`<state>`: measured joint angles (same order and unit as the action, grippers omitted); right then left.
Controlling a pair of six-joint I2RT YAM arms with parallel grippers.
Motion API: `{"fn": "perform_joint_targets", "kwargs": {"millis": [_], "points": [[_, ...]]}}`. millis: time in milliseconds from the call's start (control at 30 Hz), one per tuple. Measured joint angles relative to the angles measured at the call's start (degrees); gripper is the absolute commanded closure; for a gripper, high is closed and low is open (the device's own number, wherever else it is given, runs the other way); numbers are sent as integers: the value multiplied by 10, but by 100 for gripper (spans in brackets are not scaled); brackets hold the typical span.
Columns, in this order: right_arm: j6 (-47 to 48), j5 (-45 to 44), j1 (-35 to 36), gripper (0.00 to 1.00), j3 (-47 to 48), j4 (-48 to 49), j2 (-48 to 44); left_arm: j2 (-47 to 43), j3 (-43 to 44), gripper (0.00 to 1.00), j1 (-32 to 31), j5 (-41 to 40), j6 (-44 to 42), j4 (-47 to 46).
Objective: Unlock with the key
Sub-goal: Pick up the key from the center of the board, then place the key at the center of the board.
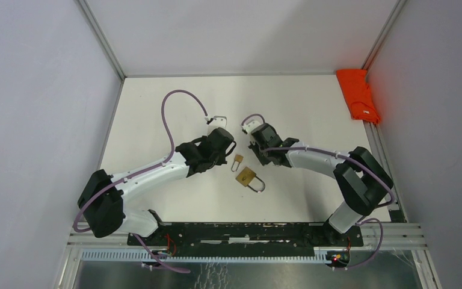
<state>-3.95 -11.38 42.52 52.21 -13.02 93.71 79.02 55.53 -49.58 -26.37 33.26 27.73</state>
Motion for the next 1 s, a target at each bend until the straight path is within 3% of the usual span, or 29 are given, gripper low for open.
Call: {"fn": "perform_joint_targets", "kwargs": {"millis": [167,367,600,1000], "points": [[4,1,-32,100,115,-27,20,0,12,89,0,-2,0,2],[13,-10,-81,100,267,-32,125,0,28,88,1,-8,-1,5],[21,-28,-123,100,355,-78,223,14,40,88,7,-16,-1,5],[38,-79,-165,100,461,-110,272,40,57,89,15,-14,-10,5]]}}
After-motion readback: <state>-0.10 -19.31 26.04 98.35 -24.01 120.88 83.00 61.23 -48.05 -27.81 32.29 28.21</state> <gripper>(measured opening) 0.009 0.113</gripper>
